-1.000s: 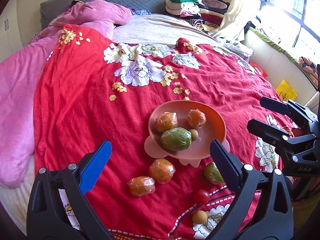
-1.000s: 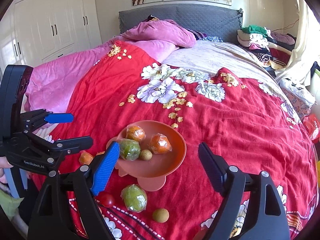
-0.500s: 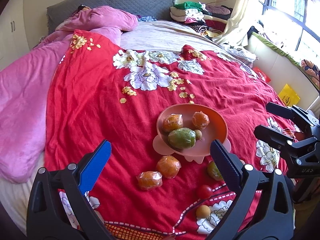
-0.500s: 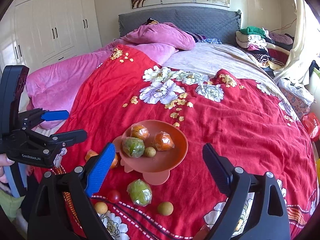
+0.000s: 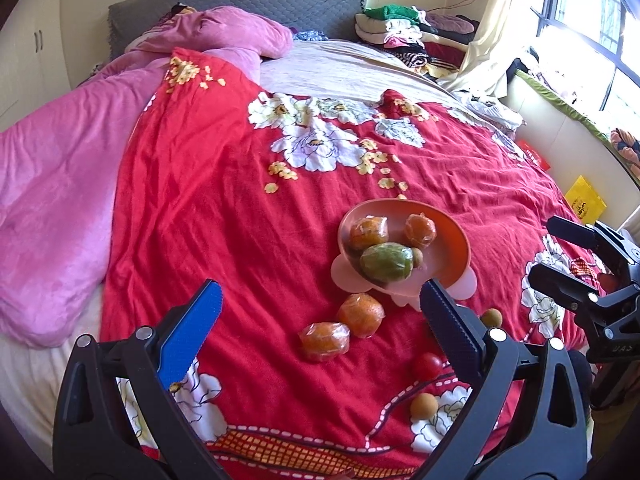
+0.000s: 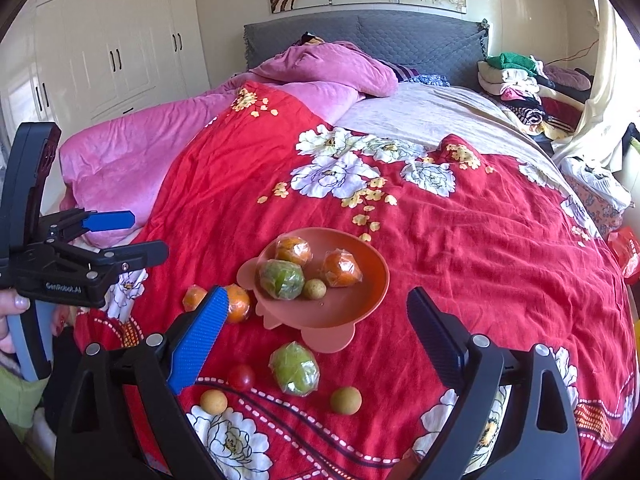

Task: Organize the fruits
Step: 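Lift both tools away from the plate, then grasp a wrapped orange with the left tool while the right tool grasps a brown ball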

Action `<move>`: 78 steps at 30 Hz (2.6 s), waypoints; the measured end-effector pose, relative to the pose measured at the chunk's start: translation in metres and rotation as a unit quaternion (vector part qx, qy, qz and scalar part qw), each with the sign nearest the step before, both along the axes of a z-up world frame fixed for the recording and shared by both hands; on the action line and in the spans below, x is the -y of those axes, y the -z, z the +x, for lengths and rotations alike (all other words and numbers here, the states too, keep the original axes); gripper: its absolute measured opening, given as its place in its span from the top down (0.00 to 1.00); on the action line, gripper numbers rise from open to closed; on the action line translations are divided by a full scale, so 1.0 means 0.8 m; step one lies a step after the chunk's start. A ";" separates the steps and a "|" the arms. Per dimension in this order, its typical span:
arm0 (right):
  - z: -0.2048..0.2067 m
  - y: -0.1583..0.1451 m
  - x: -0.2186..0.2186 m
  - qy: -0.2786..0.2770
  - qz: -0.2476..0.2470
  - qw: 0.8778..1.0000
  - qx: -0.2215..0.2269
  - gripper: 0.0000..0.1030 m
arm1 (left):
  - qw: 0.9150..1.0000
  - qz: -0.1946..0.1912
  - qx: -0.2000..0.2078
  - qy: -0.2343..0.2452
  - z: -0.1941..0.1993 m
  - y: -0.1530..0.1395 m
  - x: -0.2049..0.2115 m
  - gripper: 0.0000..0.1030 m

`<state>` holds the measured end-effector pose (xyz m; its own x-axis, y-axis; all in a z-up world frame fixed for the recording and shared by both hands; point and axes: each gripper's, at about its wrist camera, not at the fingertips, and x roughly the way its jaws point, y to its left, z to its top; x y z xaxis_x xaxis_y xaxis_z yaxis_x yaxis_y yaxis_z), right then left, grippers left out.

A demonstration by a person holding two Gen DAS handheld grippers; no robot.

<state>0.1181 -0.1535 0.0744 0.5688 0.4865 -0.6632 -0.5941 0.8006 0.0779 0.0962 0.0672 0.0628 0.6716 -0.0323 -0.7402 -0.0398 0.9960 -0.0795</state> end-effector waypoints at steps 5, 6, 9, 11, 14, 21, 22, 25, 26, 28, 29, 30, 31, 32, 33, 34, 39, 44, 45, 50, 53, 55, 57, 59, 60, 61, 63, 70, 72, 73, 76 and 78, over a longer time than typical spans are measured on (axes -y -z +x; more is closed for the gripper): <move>-0.007 0.005 -0.003 -0.005 -0.003 1.000 -0.004 0.12 | 1.000 0.002 -0.005 -0.006 -0.006 0.005 -0.007 0.10; -0.009 0.006 -0.004 -0.007 -0.003 1.000 -0.005 0.12 | 1.000 0.002 -0.007 -0.006 -0.008 0.006 -0.007 0.10; -0.012 0.008 -0.006 -0.009 -0.005 1.000 -0.008 0.12 | 1.000 0.004 -0.010 -0.007 -0.011 0.010 -0.009 0.10; -0.013 0.010 -0.006 -0.010 -0.005 1.000 -0.010 0.12 | 1.000 0.003 -0.012 -0.008 -0.013 0.012 -0.010 0.10; -0.016 0.012 -0.006 -0.010 -0.007 1.000 -0.011 0.12 | 1.000 0.003 -0.016 -0.007 -0.016 0.016 -0.010 0.10; -0.023 0.022 -0.005 -0.014 -0.009 1.000 -0.022 0.12 | 1.000 0.005 -0.024 -0.005 -0.022 0.023 -0.010 0.10; -0.024 0.024 -0.005 -0.014 -0.011 1.000 -0.024 0.12 | 1.000 0.006 -0.026 -0.004 -0.023 0.025 -0.009 0.10; -0.029 0.031 -0.006 -0.018 -0.016 0.999 -0.030 0.12 | 0.999 0.007 -0.031 0.001 -0.026 0.031 -0.006 0.10; -0.030 0.033 -0.006 -0.020 -0.017 0.999 -0.031 0.12 | 0.999 0.007 -0.034 0.003 -0.027 0.033 -0.005 0.10; -0.033 0.037 -0.007 -0.021 -0.018 0.999 -0.035 0.12 | 0.999 0.009 -0.038 0.003 -0.028 0.038 -0.004 0.10; -0.036 0.040 -0.008 -0.022 -0.019 0.999 -0.038 0.12 | 0.999 0.010 -0.041 0.005 -0.029 0.040 -0.003 0.10; -0.037 0.043 -0.008 -0.023 -0.019 0.999 -0.040 0.12 | 0.999 0.010 -0.042 0.006 -0.030 0.042 -0.003 0.10; -0.039 0.046 -0.009 -0.025 -0.019 0.999 -0.043 0.12 | 0.999 0.011 -0.043 0.006 -0.031 0.044 -0.003 0.10; -0.040 0.049 -0.009 -0.025 -0.020 0.998 -0.046 0.12 | 0.999 0.011 -0.043 0.007 -0.032 0.045 -0.002 0.10; -0.043 0.053 -0.009 -0.026 -0.021 0.998 -0.050 0.12 | 0.999 0.011 -0.044 0.009 -0.033 0.046 -0.001 0.10; -0.044 0.056 -0.010 -0.027 -0.022 0.998 -0.053 0.12 | 0.999 0.011 -0.046 0.009 -0.034 0.048 0.000 0.10; -0.053 0.071 -0.014 -0.032 -0.026 0.997 -0.067 0.12 | 0.999 0.016 -0.048 0.016 -0.036 0.054 0.006 0.10; -0.062 0.082 -0.018 -0.039 -0.028 0.996 -0.077 0.12 | 0.998 0.021 -0.051 0.023 -0.038 0.061 0.010 0.10; -0.064 0.085 -0.019 -0.042 -0.028 0.996 -0.080 0.12 | 0.998 0.020 -0.052 0.023 -0.038 0.063 0.010 0.10; -0.071 0.094 -0.026 -0.051 -0.032 0.994 -0.089 0.12 | 0.998 0.026 -0.057 0.022 -0.038 0.071 0.010 0.10; -0.075 0.101 -0.030 -0.055 -0.034 0.993 -0.096 0.12 | 0.998 0.026 -0.060 0.022 -0.037 0.075 0.009 0.10; -0.076 0.104 -0.034 -0.060 -0.034 0.993 -0.099 0.13 | 0.998 0.028 -0.061 0.020 -0.037 0.077 0.007 0.10; -0.078 0.109 -0.038 -0.062 -0.036 0.992 -0.102 0.14 | 0.997 0.030 -0.062 0.019 -0.036 0.079 0.006 0.10; -0.080 0.113 -0.043 -0.070 -0.038 0.991 -0.106 0.22 | 0.997 0.031 -0.063 0.021 -0.033 0.081 0.005 0.10; -0.081 0.115 -0.046 -0.073 -0.040 0.991 -0.107 0.28 | 0.997 0.031 -0.063 0.022 -0.032 0.082 0.004 0.11; -0.082 0.116 -0.048 -0.077 -0.041 0.990 -0.108 0.31 | 0.997 0.029 -0.065 0.024 -0.030 0.084 0.004 0.13; -0.083 0.120 -0.054 -0.085 -0.043 0.989 -0.110 0.40 | 0.997 0.028 -0.069 0.027 -0.027 0.087 0.004 0.16; -0.081 0.130 -0.069 -0.101 -0.048 0.987 -0.117 0.63 | 0.996 0.016 -0.077 0.037 -0.016 0.096 0.000 0.31; -0.081 0.132 -0.072 -0.104 -0.050 0.986 -0.118 0.66 | 0.996 0.012 -0.079 0.041 -0.012 0.097 -0.001 0.34; -0.081 0.133 -0.073 -0.105 -0.051 0.986 -0.118 0.67 | 0.996 0.011 -0.080 0.043 -0.010 0.098 -0.001 0.35; -0.080 0.137 -0.078 -0.110 -0.056 0.985 -0.119 0.73 | 0.996 0.006 -0.082 0.047 -0.004 0.100 -0.001 0.39; -0.079 0.140 -0.080 -0.115 -0.058 0.985 -0.119 0.75 | 0.995 0.006 -0.083 0.052 -0.001 0.102 0.000 0.41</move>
